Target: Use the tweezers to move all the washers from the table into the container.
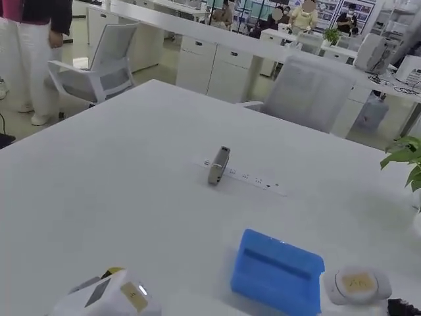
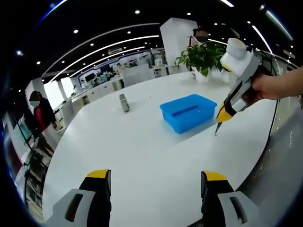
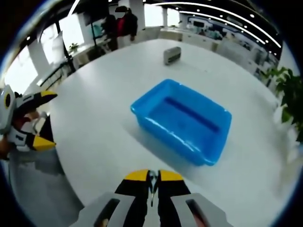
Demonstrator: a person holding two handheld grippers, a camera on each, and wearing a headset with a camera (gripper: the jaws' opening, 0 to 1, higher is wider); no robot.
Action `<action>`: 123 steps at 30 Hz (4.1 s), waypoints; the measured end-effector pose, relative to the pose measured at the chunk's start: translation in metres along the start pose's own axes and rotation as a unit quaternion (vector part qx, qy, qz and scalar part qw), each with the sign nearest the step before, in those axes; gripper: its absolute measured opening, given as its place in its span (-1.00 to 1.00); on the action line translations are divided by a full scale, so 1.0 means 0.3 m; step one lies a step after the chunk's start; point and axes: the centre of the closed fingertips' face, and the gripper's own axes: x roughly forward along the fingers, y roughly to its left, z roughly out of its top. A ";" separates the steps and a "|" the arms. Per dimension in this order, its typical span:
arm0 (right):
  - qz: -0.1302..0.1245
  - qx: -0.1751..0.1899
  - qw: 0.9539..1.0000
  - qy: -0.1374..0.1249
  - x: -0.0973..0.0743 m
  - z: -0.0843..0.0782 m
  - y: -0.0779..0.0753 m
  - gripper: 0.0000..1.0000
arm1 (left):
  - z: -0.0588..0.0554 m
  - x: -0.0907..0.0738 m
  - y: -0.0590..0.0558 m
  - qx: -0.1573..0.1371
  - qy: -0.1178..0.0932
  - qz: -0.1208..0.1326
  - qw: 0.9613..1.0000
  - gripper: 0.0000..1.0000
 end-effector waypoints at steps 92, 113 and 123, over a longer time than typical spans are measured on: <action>-0.003 0.014 1.000 0.019 0.010 0.018 0.002 -0.94 | -0.004 0.000 0.006 0.004 0.002 0.004 1.000 0.56; -0.003 0.012 1.000 0.004 0.024 0.000 -0.015 -0.96 | -0.003 0.002 0.008 0.003 0.001 0.005 1.000 0.56; 0.011 0.030 0.999 -0.012 0.012 0.012 -0.002 -0.96 | -0.002 0.001 0.005 0.003 0.000 0.003 1.000 0.56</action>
